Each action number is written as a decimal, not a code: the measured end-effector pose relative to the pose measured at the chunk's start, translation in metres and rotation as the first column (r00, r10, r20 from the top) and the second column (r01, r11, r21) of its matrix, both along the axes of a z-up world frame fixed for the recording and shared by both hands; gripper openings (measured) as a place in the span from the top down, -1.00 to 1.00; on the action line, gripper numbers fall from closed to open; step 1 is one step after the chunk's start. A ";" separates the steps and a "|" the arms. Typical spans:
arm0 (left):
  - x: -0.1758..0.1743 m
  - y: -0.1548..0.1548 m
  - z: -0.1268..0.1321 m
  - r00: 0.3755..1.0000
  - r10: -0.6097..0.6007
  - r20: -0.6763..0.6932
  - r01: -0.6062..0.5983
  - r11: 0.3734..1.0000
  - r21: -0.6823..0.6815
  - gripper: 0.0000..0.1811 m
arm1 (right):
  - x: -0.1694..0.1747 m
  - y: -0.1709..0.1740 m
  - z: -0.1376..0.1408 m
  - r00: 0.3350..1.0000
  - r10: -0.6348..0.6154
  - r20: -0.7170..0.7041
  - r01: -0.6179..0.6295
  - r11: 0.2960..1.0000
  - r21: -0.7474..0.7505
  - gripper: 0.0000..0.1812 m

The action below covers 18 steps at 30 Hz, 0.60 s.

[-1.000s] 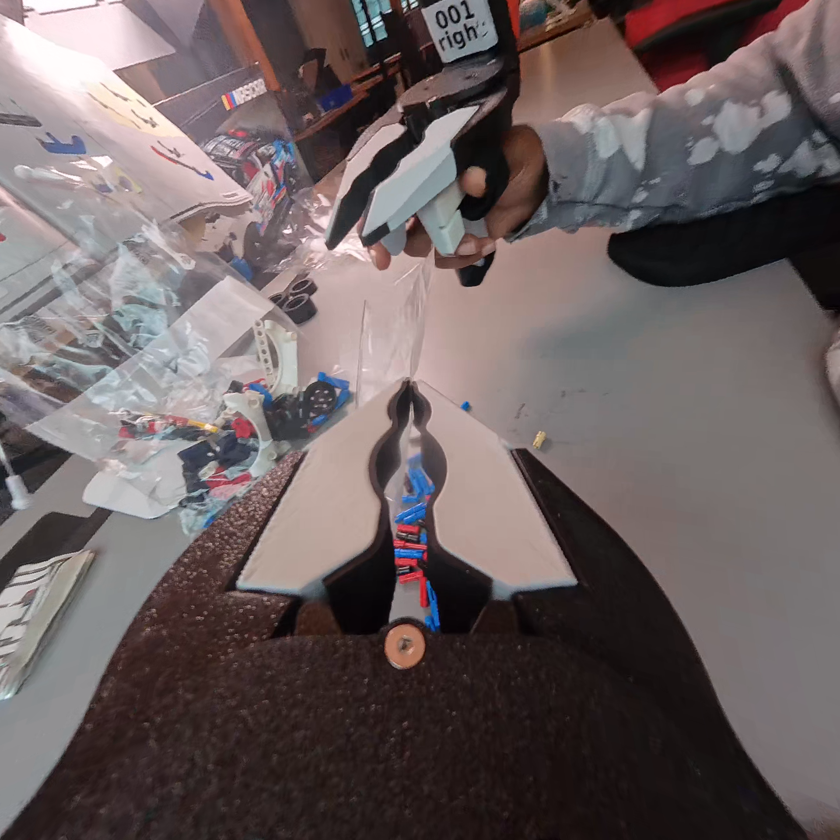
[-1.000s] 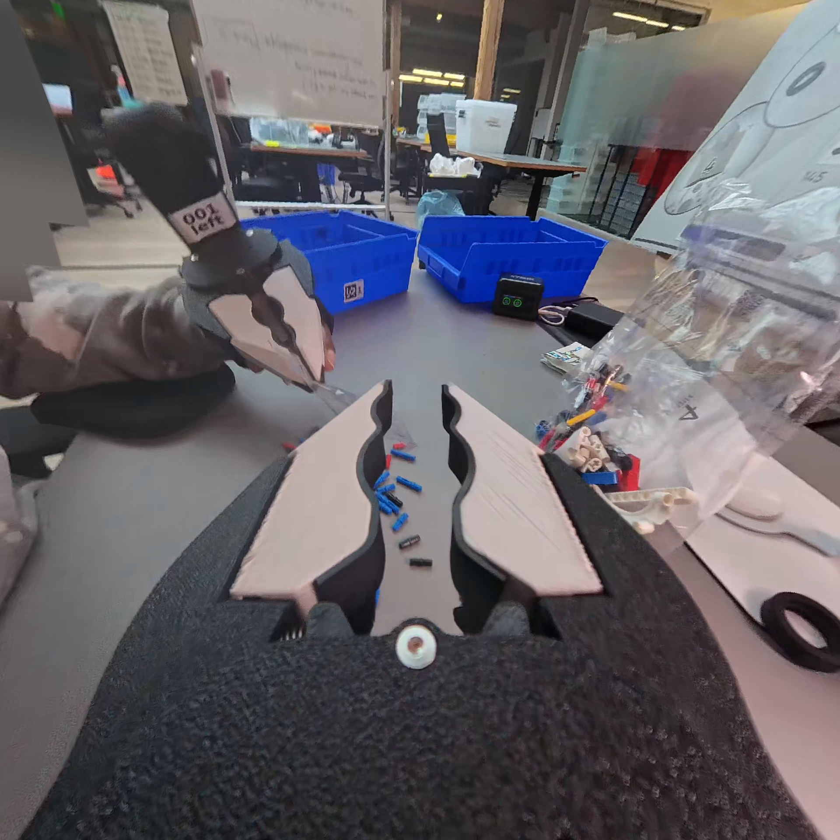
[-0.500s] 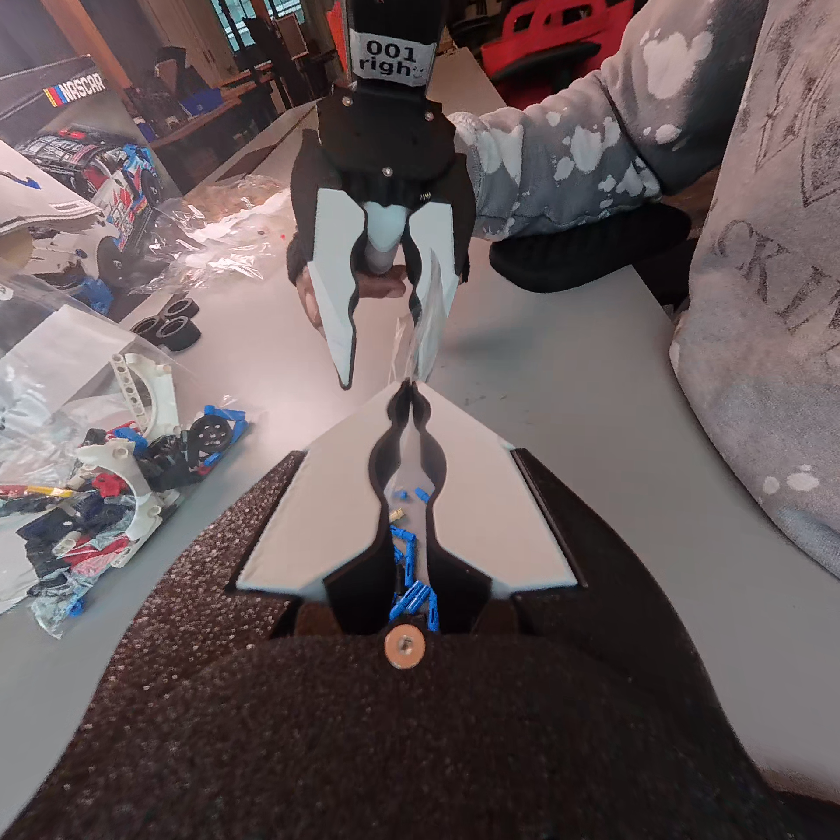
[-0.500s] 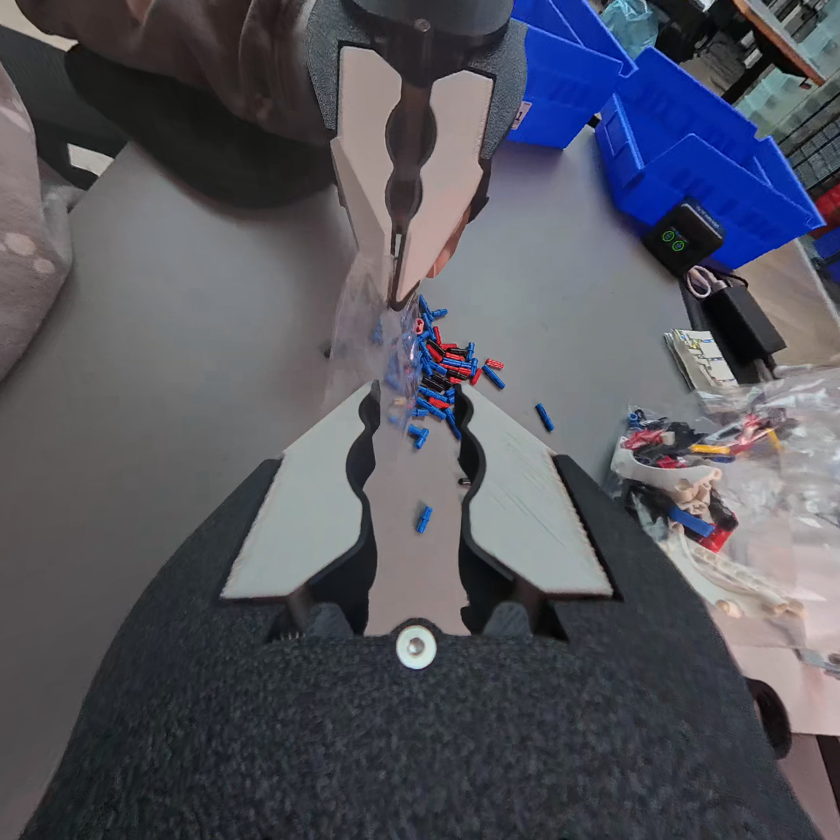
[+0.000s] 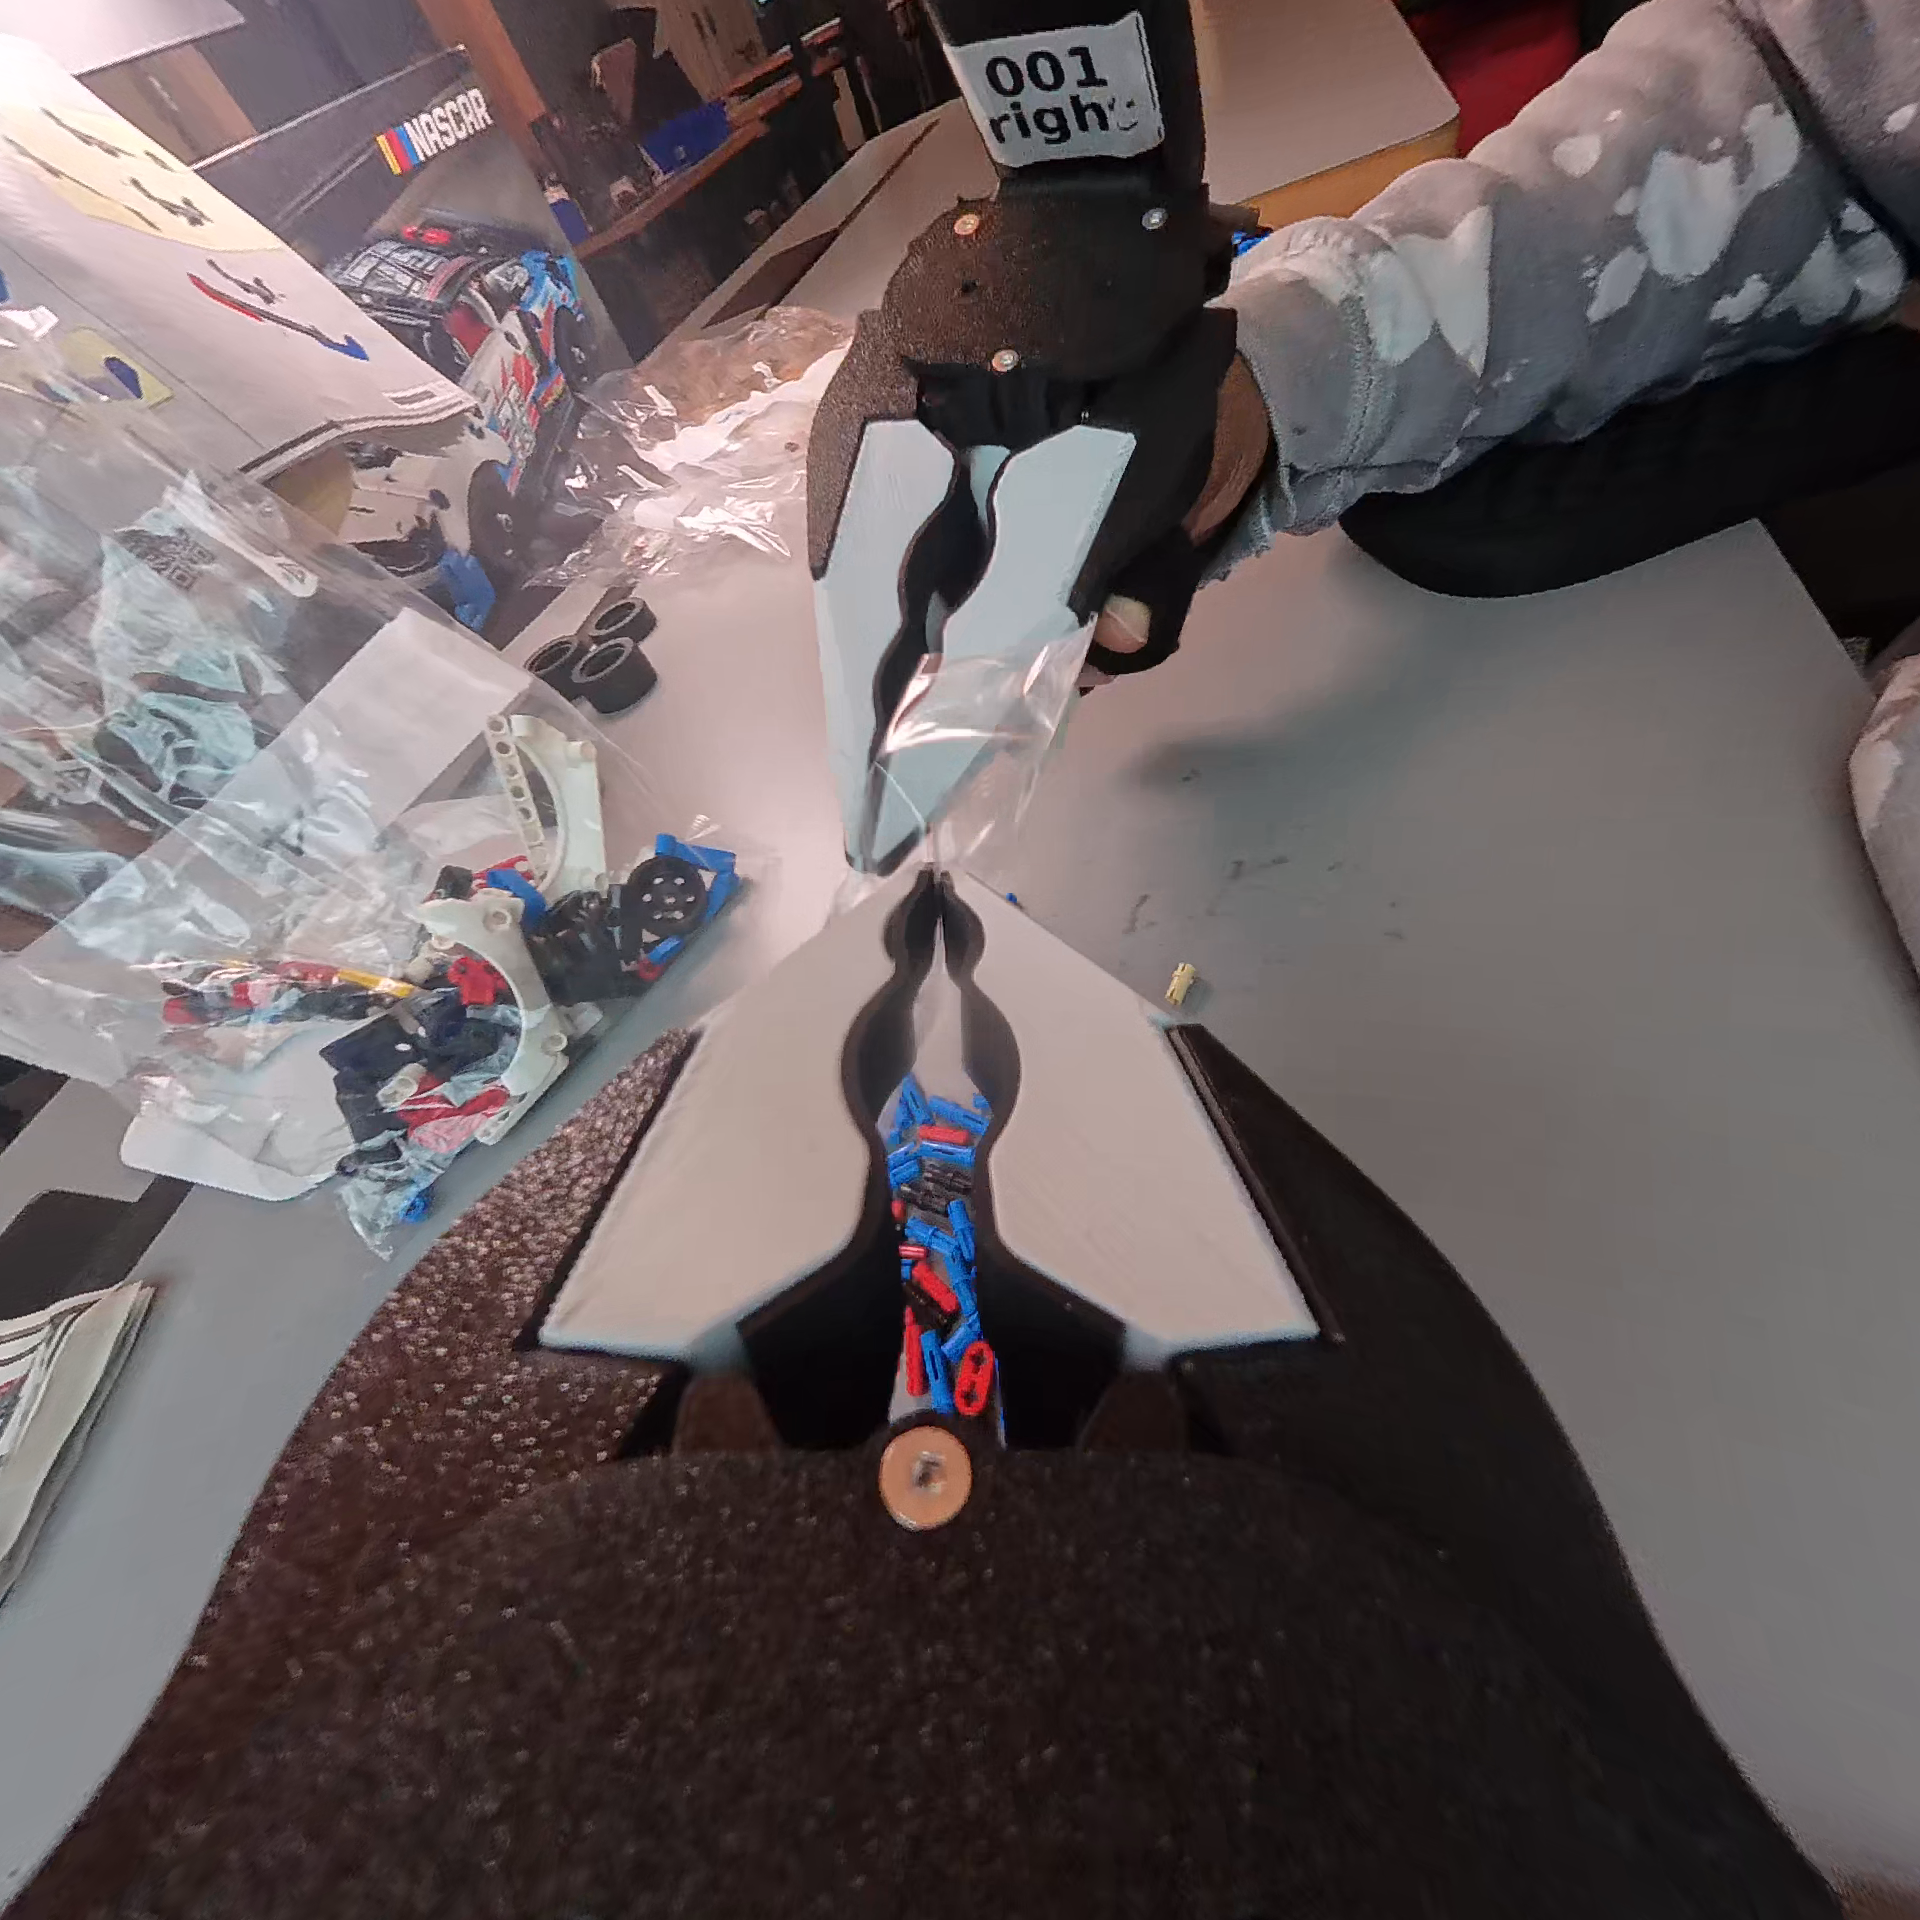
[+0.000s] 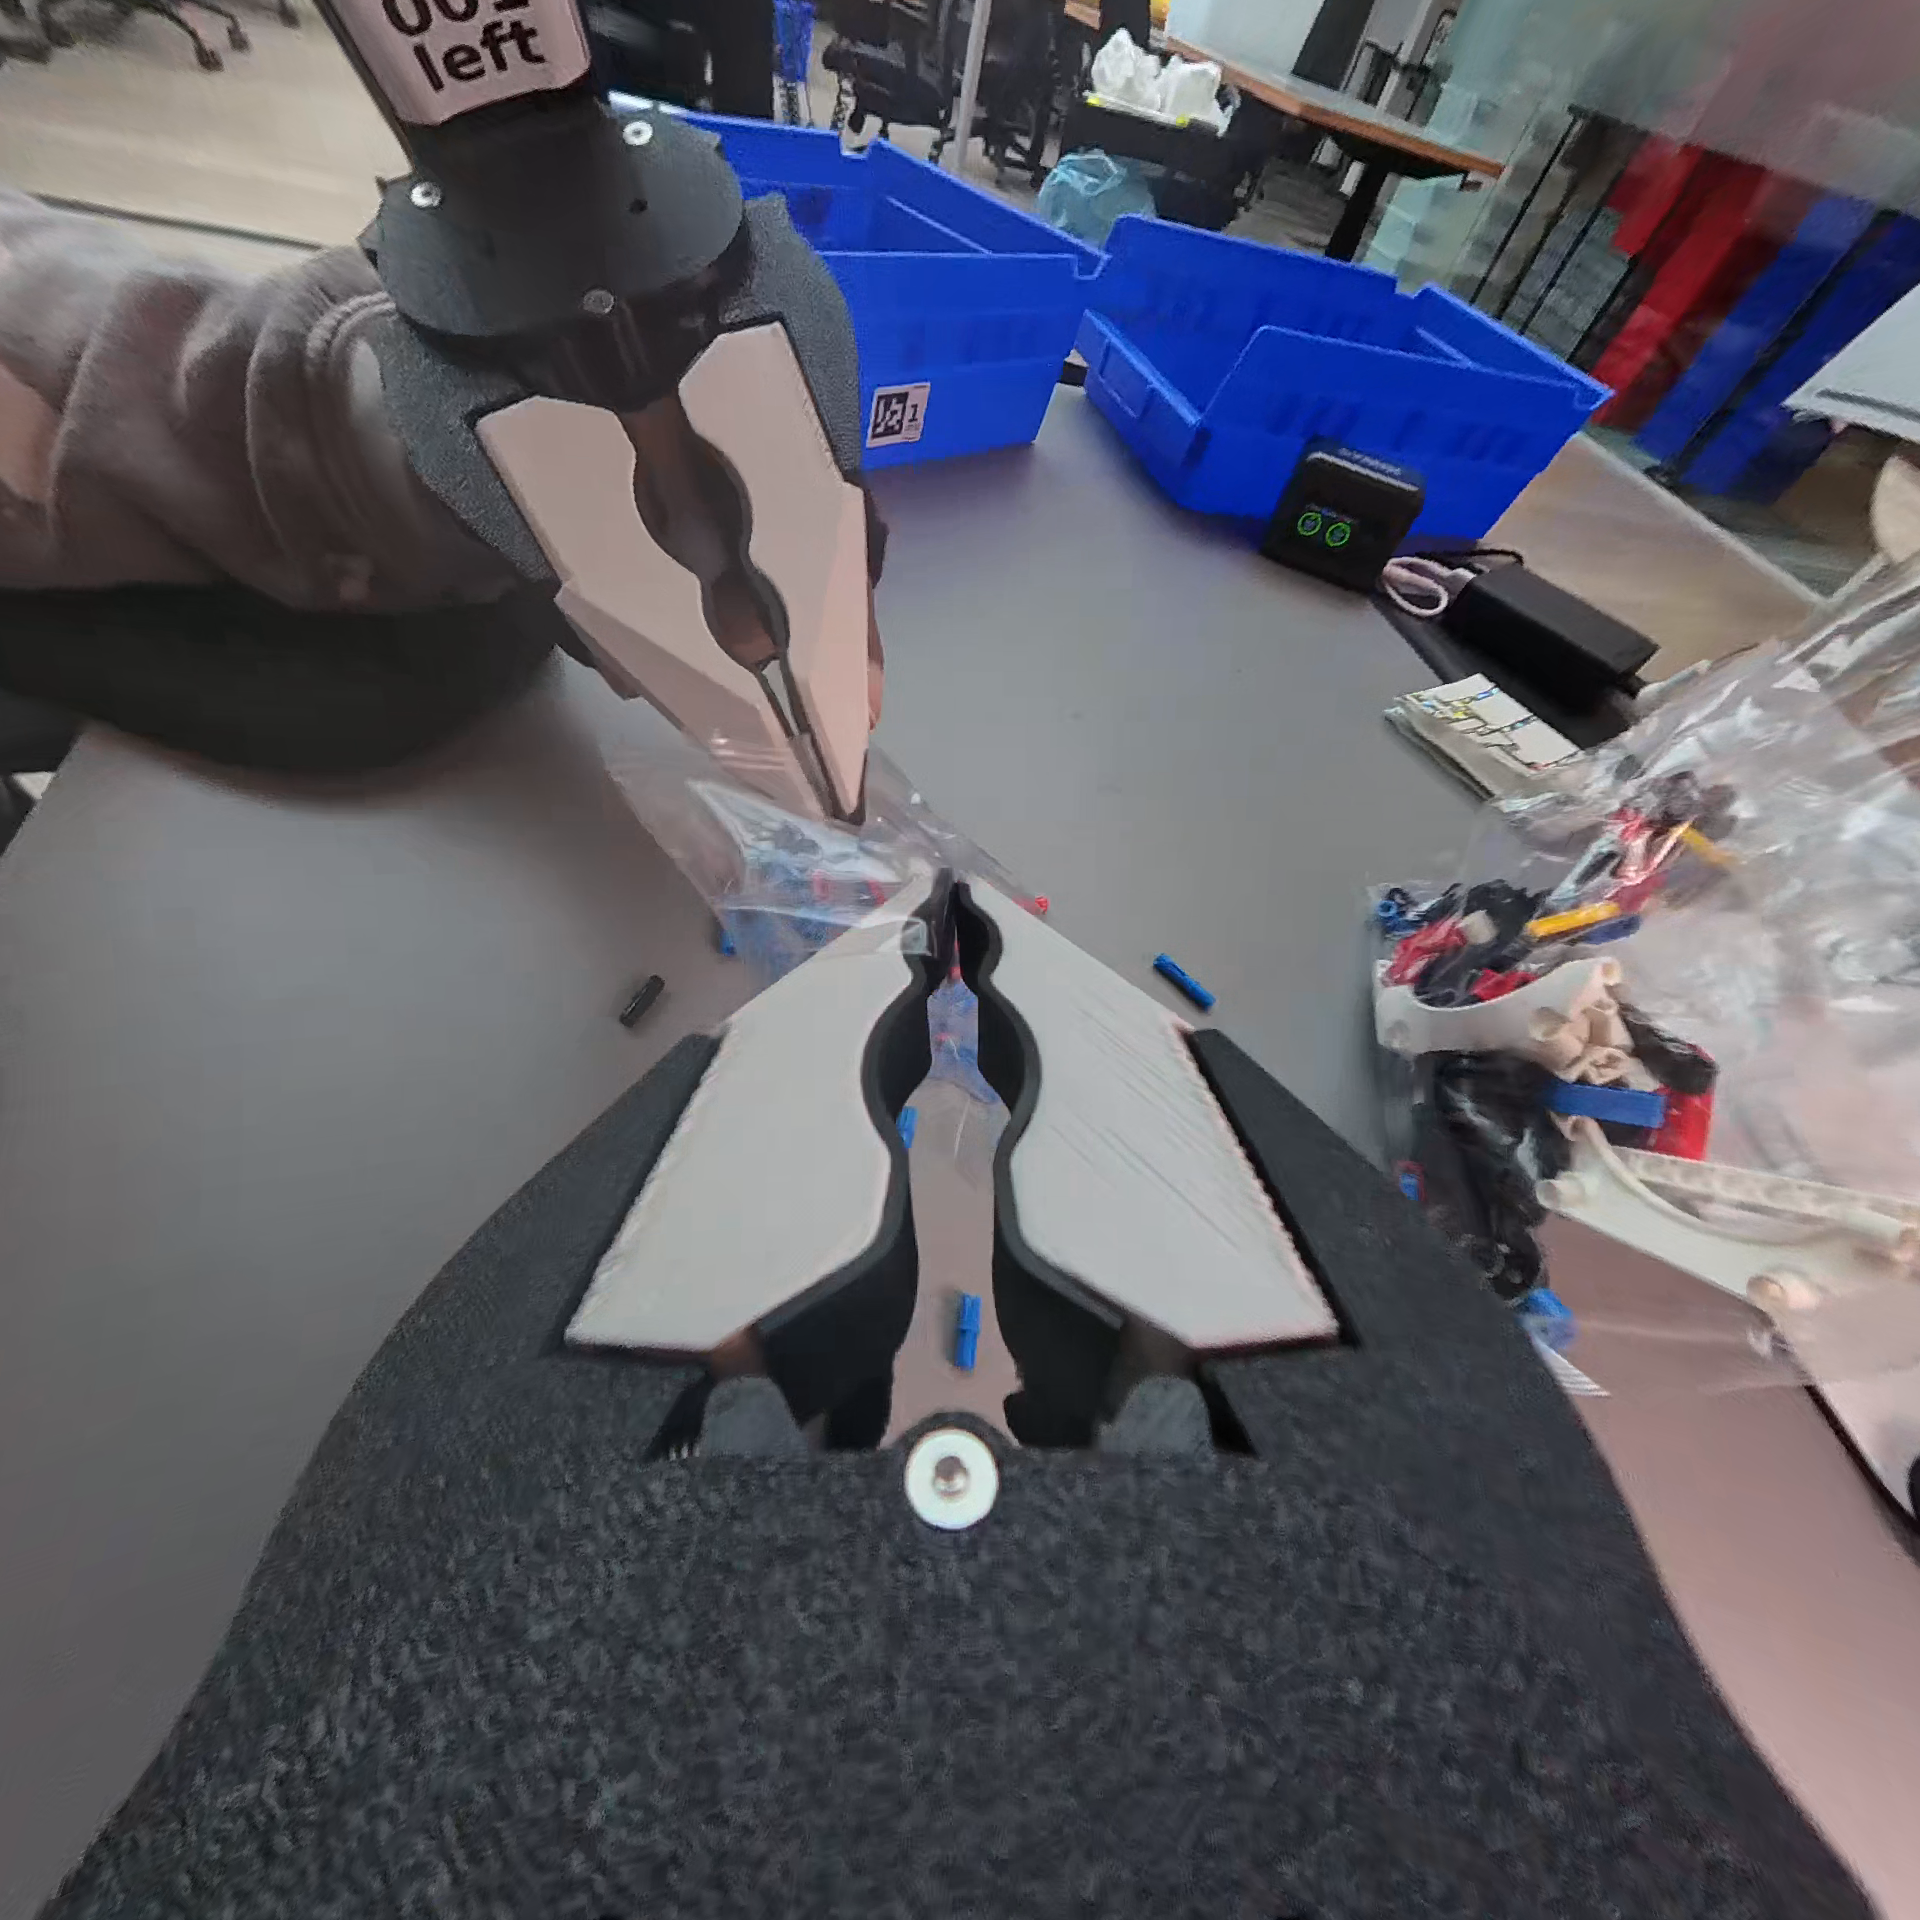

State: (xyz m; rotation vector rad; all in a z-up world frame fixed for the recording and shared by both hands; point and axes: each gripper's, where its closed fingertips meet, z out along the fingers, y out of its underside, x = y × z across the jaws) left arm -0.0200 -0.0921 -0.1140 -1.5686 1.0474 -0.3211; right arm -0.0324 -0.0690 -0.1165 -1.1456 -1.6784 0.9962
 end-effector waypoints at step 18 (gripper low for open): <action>-0.009 0.014 -0.007 0.995 0.098 0.009 -0.098 0.994 -0.050 1.00 | 0.005 0.002 -0.022 0.994 0.004 0.106 -0.031 0.965 0.261 0.26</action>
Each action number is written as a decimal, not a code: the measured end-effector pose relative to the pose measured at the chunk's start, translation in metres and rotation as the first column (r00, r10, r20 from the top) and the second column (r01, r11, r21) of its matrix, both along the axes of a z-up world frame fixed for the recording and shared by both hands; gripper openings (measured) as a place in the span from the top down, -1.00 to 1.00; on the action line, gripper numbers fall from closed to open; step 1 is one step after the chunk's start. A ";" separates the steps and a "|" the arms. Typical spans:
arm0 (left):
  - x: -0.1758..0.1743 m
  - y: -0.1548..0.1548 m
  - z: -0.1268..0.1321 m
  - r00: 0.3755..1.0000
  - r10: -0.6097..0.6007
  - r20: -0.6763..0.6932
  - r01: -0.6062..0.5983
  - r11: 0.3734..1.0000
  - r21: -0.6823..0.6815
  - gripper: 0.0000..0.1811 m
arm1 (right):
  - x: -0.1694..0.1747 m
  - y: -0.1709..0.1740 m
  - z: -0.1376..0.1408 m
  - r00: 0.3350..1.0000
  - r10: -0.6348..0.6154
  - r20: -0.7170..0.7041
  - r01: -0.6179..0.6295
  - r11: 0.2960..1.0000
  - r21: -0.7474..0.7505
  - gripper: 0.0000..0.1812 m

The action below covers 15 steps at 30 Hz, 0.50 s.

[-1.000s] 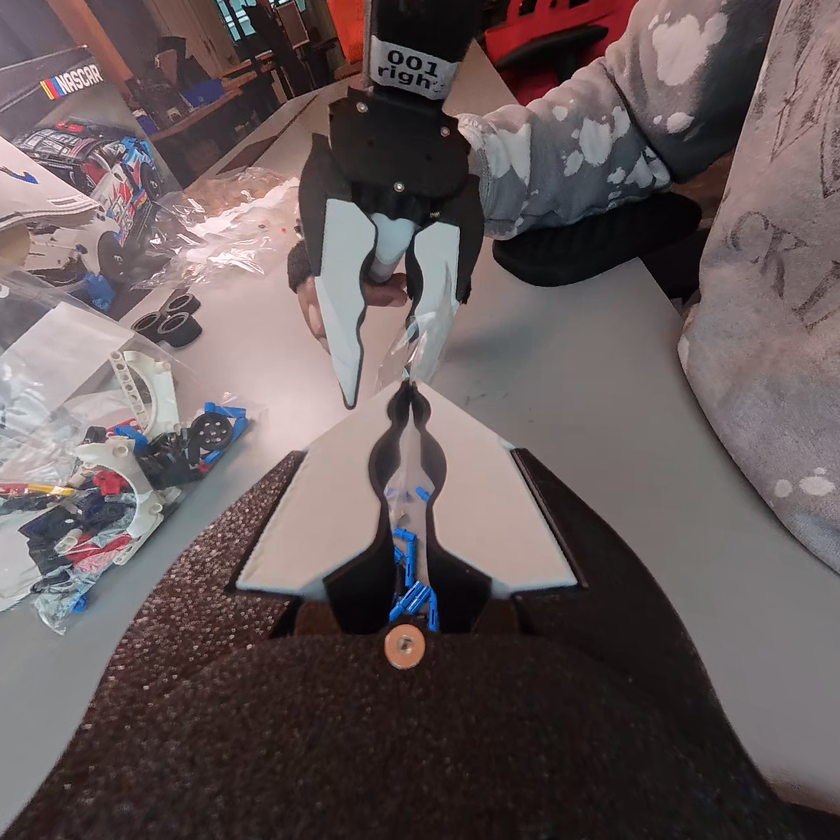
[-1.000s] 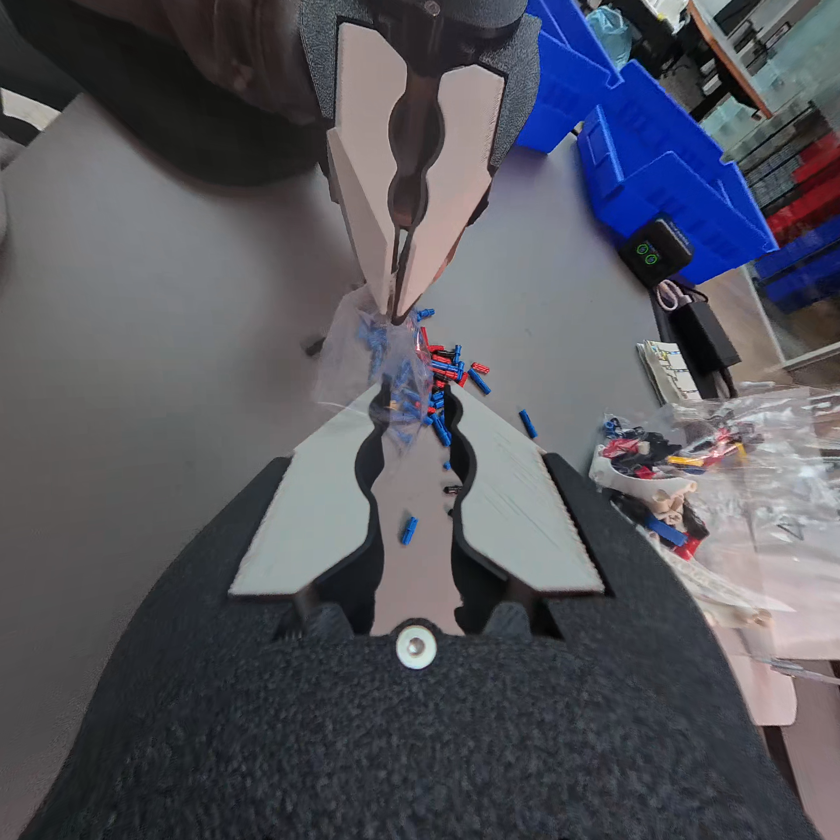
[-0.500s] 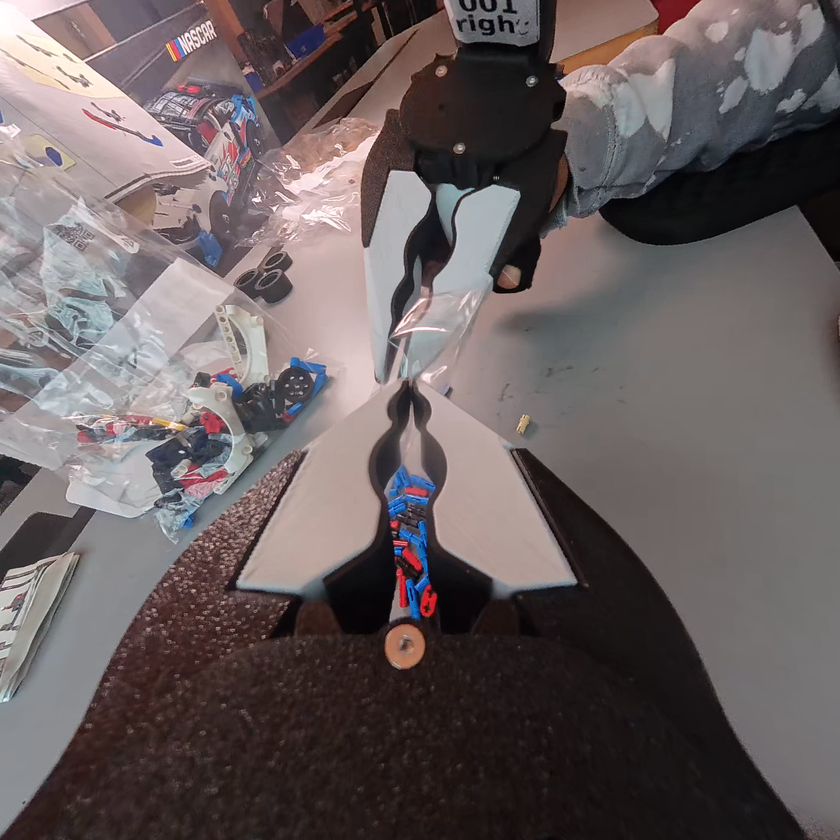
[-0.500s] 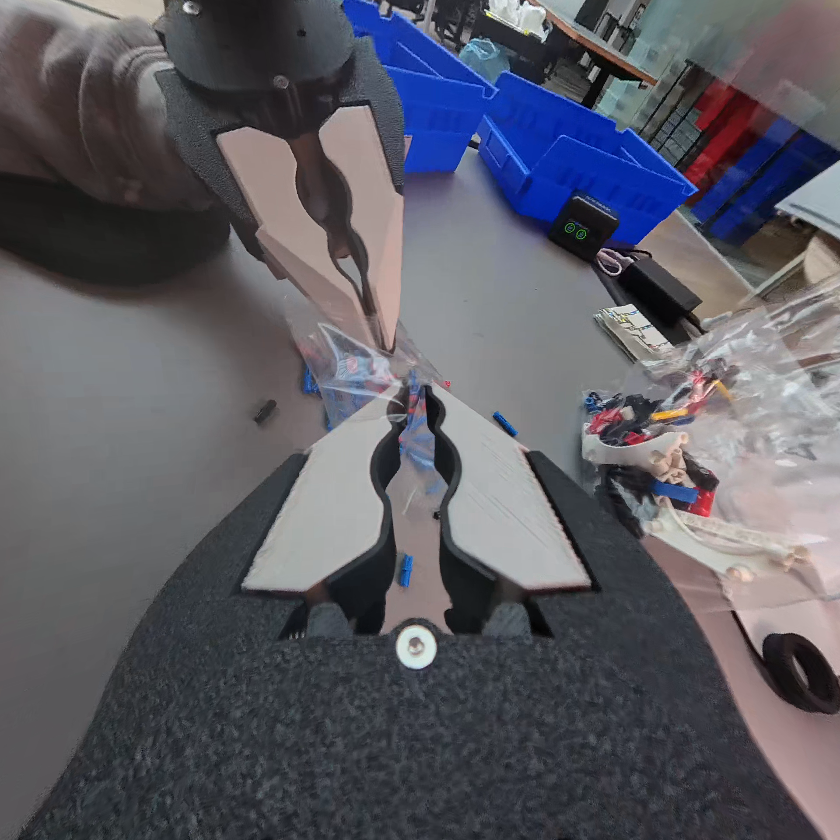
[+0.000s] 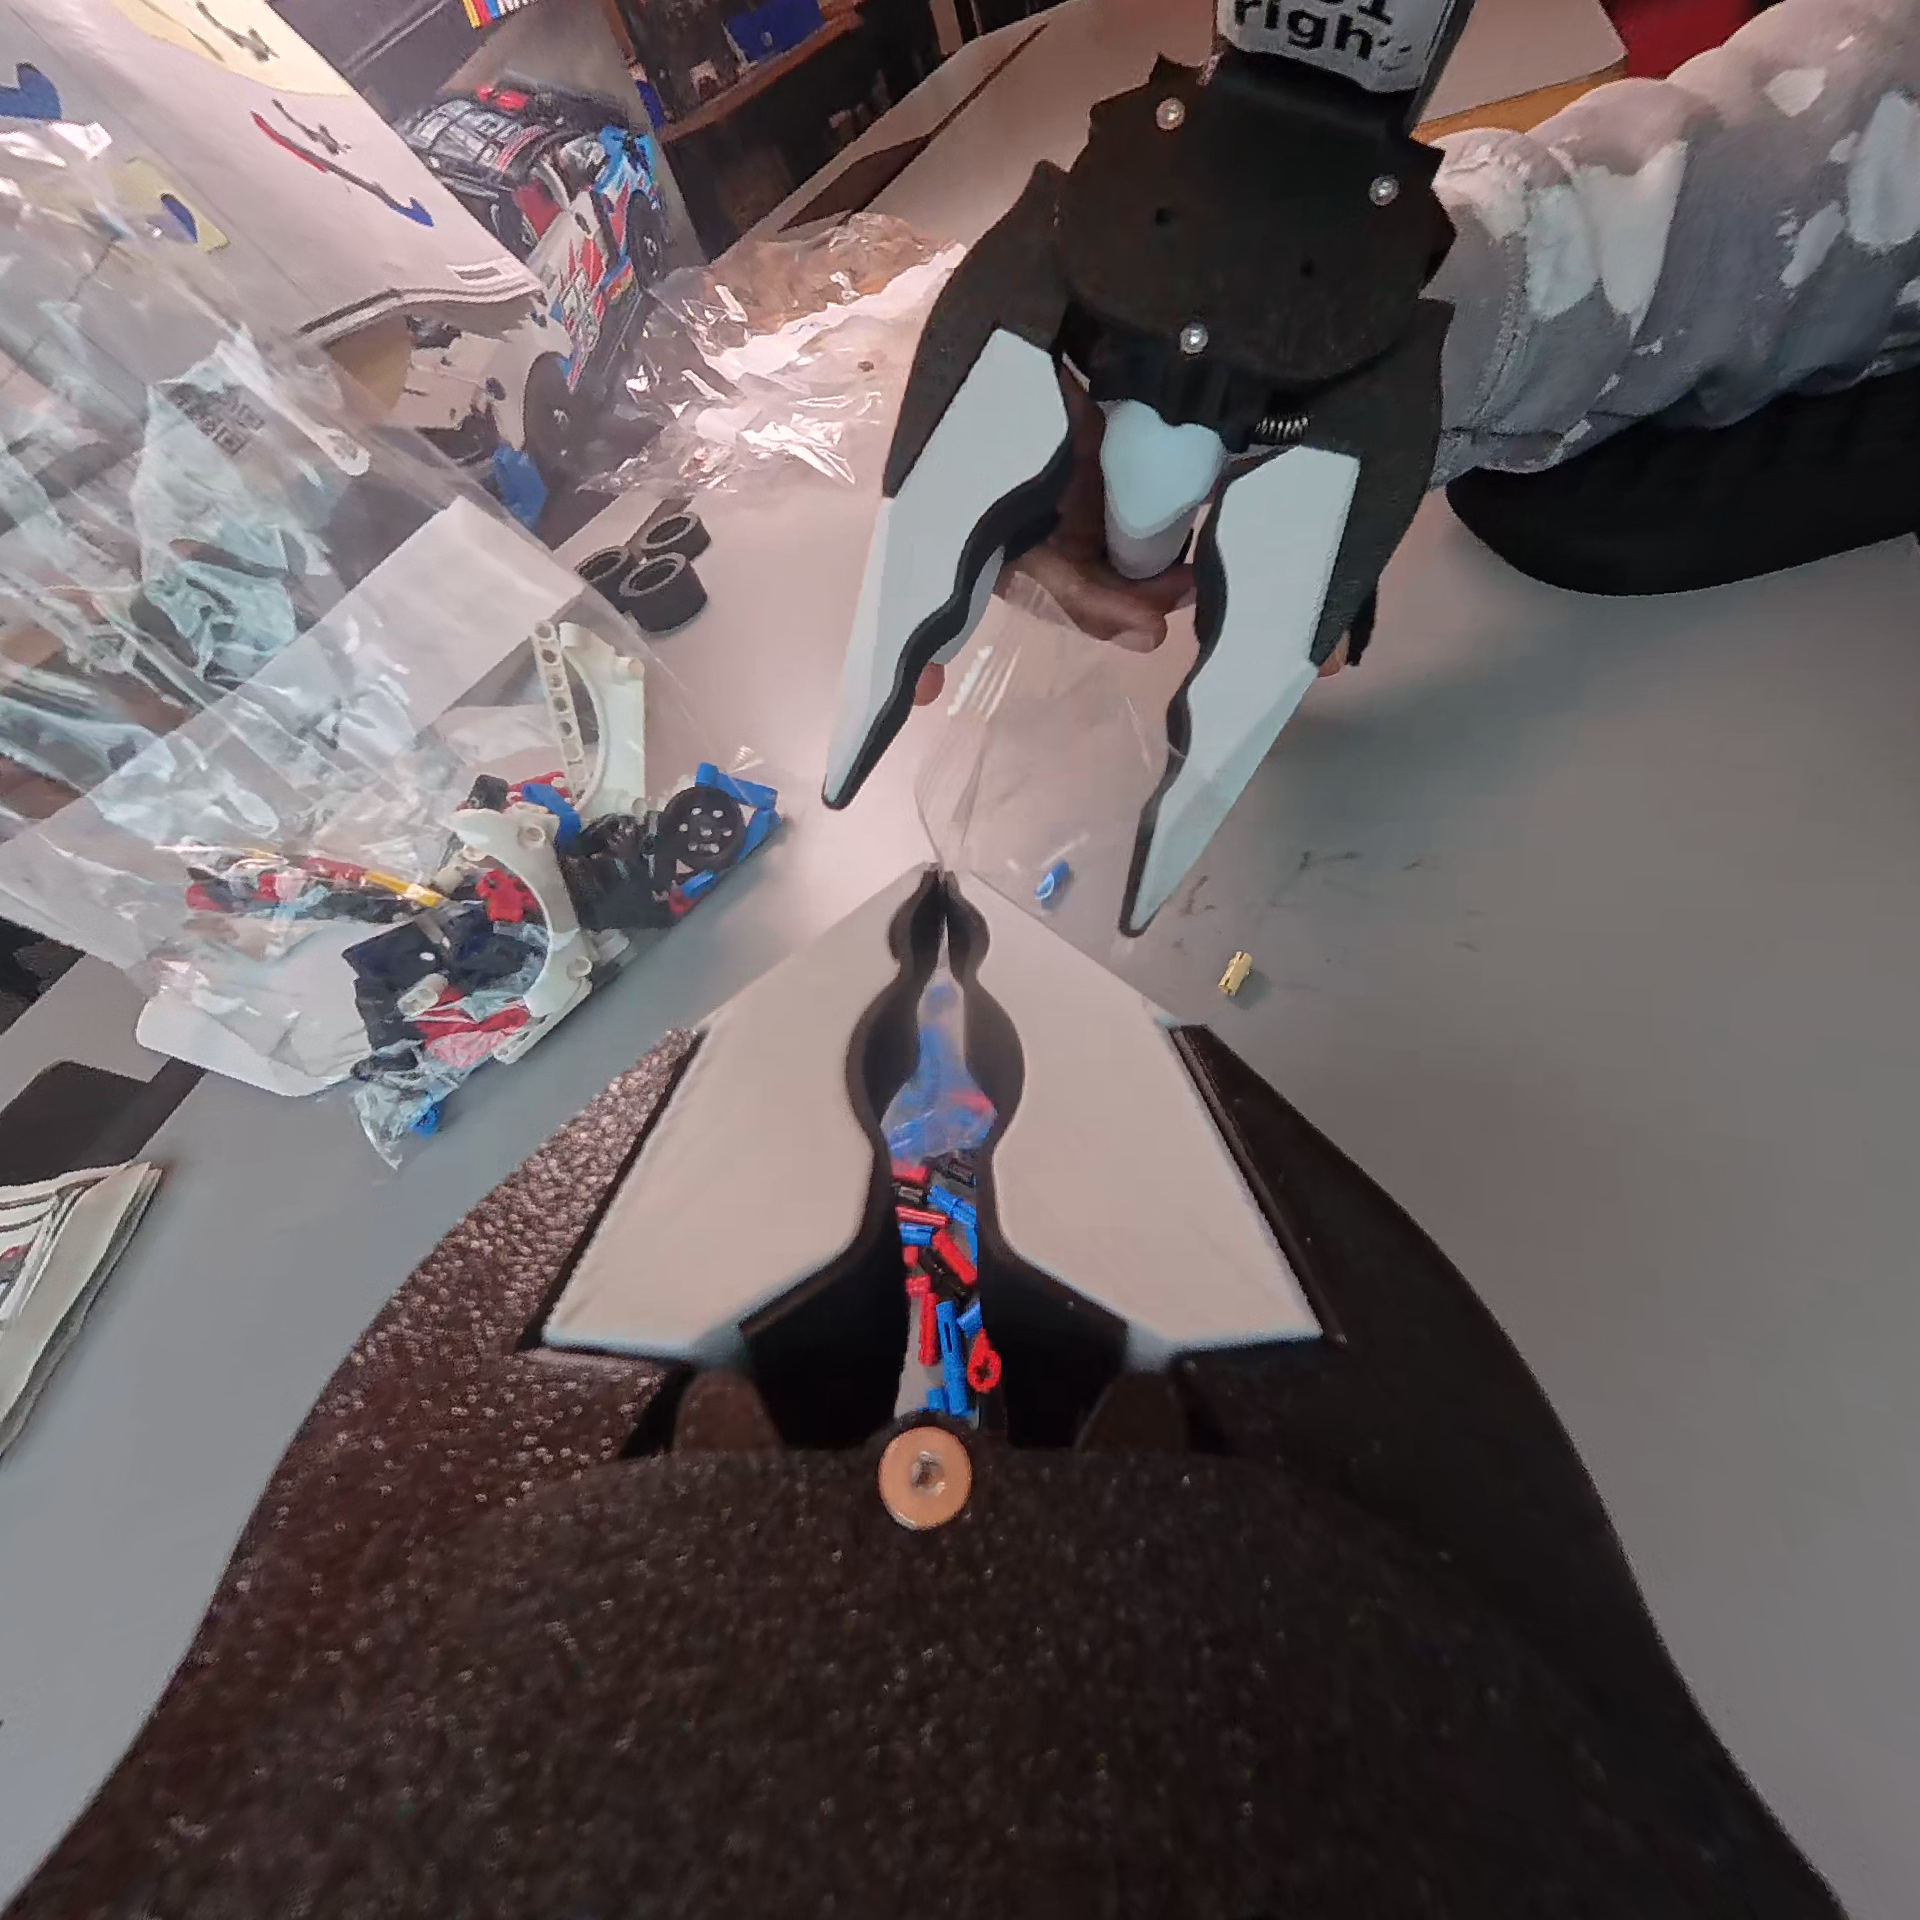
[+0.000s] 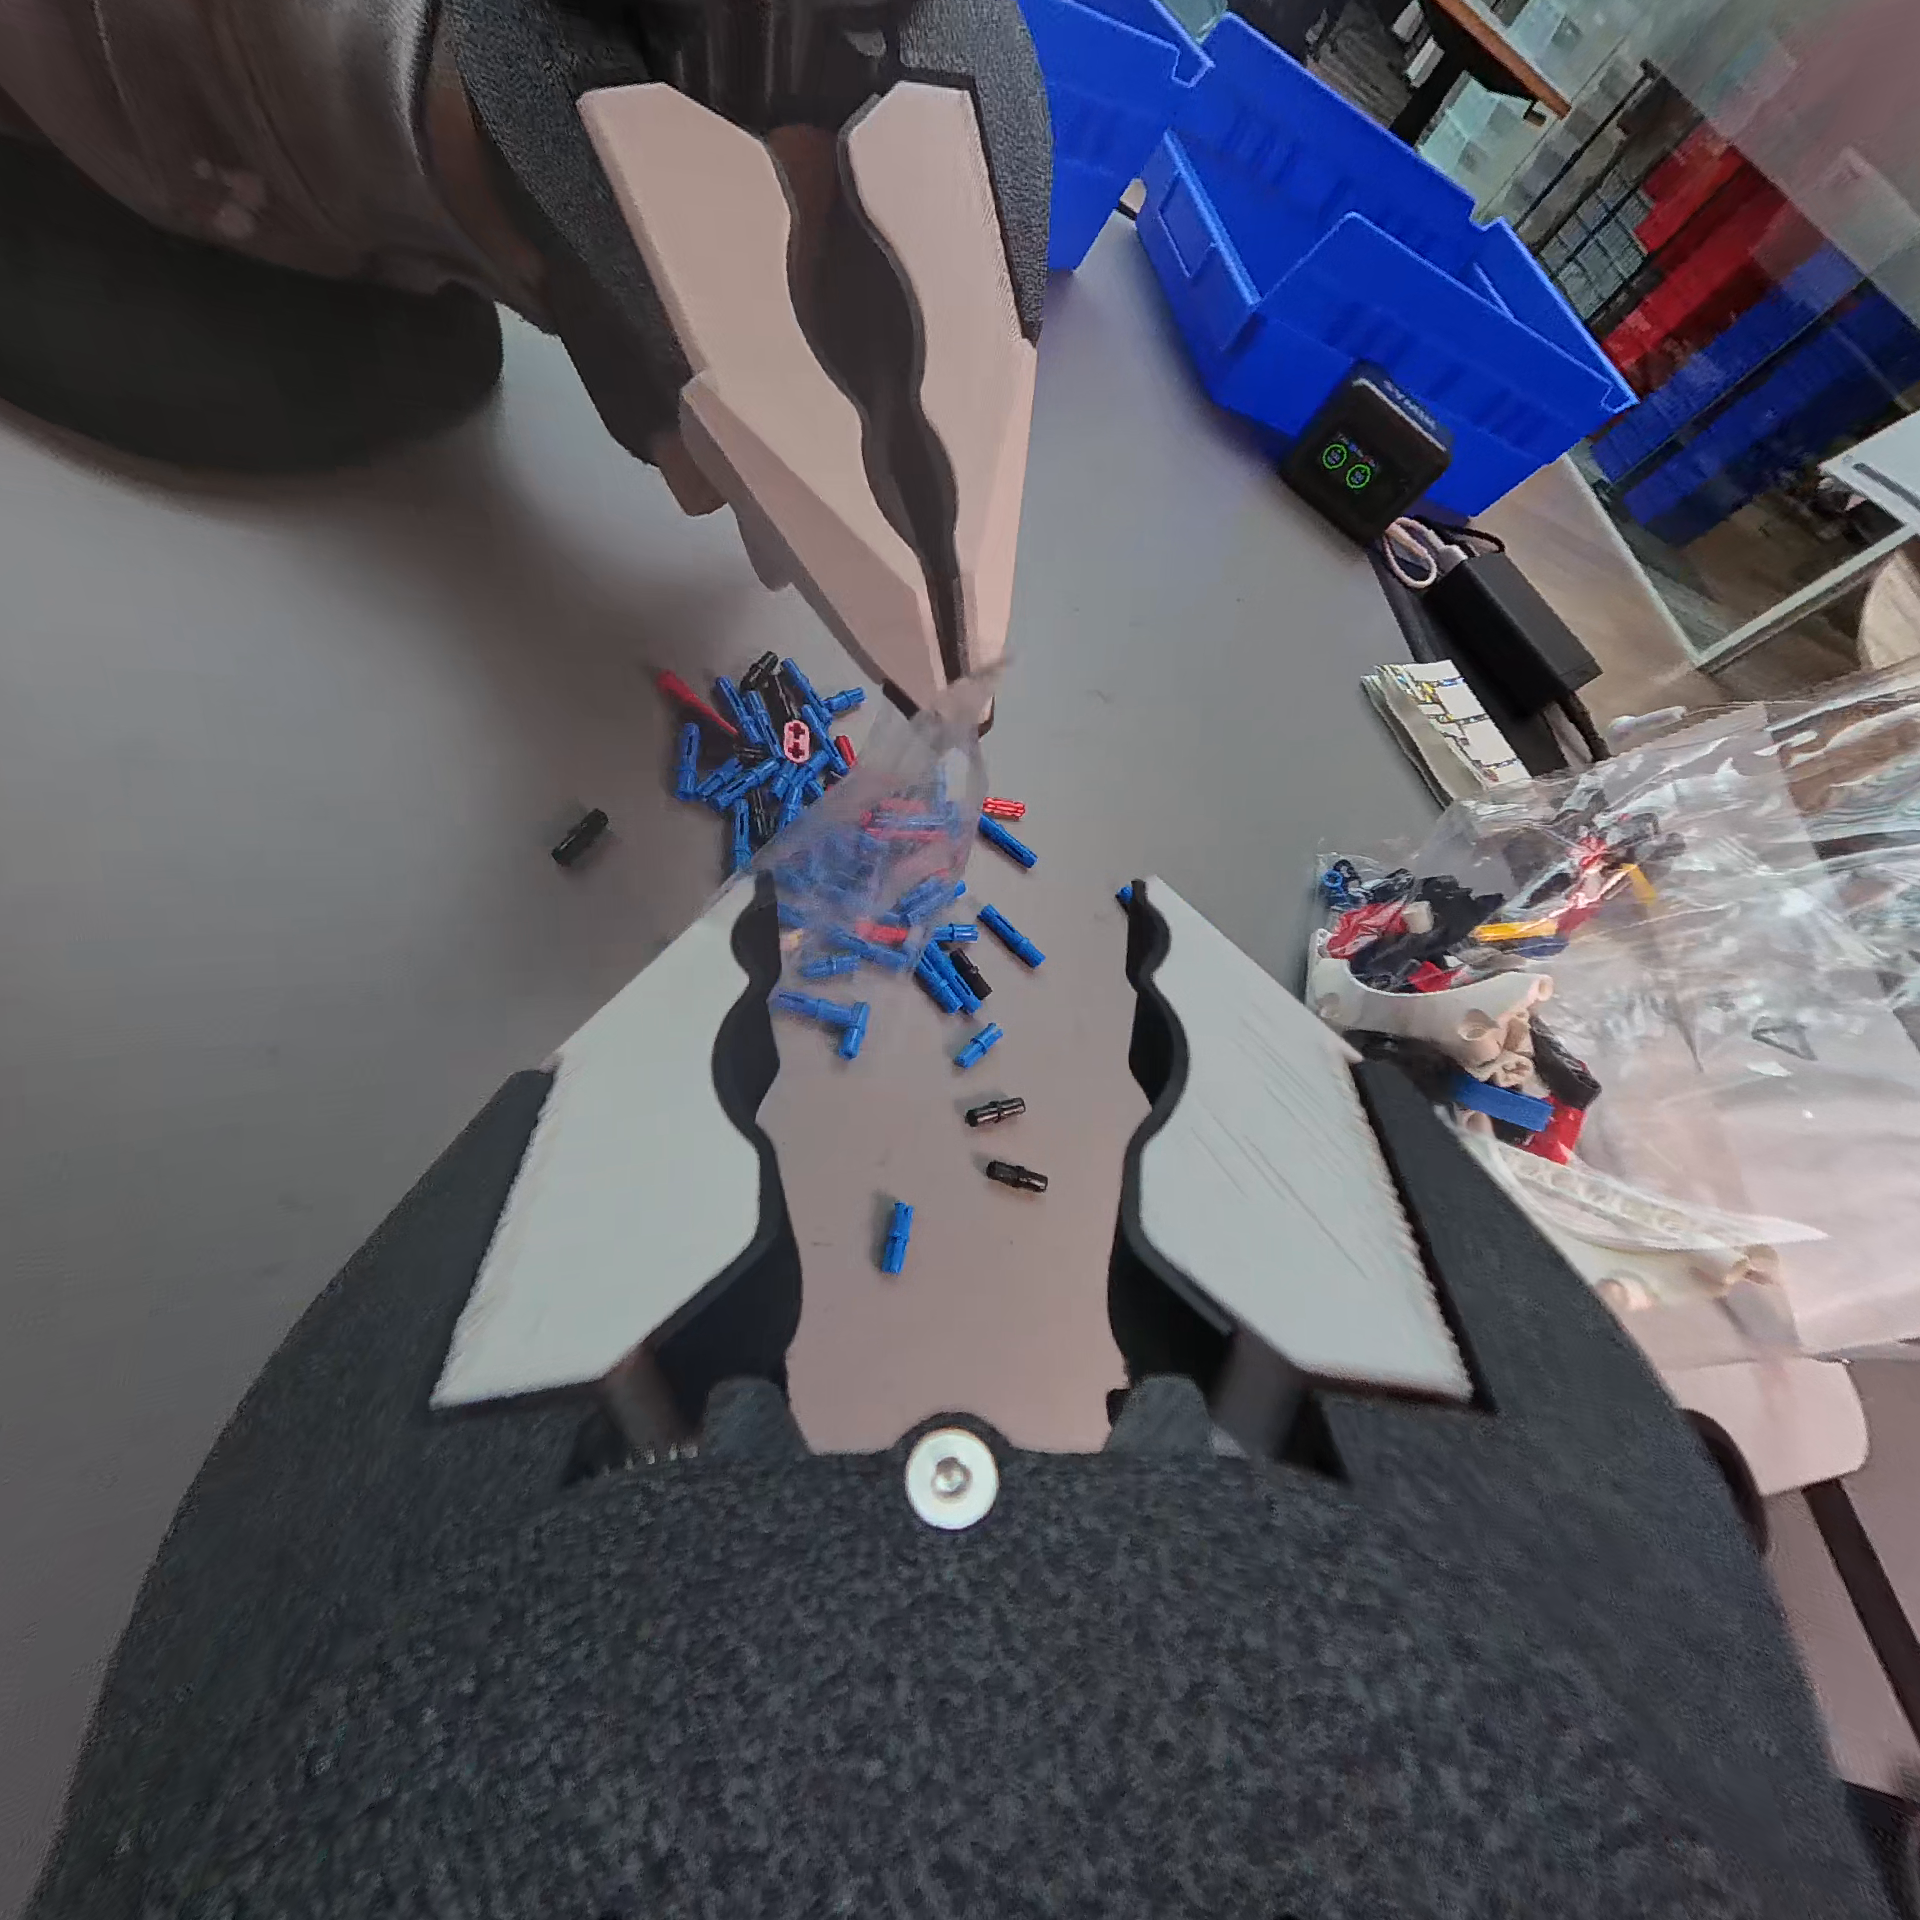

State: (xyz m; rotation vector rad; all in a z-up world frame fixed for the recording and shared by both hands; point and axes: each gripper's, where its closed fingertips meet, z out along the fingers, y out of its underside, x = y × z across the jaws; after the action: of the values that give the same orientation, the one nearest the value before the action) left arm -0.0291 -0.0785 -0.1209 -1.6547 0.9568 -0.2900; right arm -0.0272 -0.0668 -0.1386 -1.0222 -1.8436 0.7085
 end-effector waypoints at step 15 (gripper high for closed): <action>-0.001 -0.003 0.005 0.998 -0.025 0.051 0.026 1.000 -0.017 1.00 | 0.005 0.027 0.042 0.977 -0.097 -0.192 0.055 0.976 -0.212 0.44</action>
State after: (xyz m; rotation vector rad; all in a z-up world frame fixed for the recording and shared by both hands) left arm -0.0300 -0.0816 -0.1160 -1.6448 0.9396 -0.3572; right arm -0.0219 -0.0397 -0.0961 -1.1044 -1.5717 0.9363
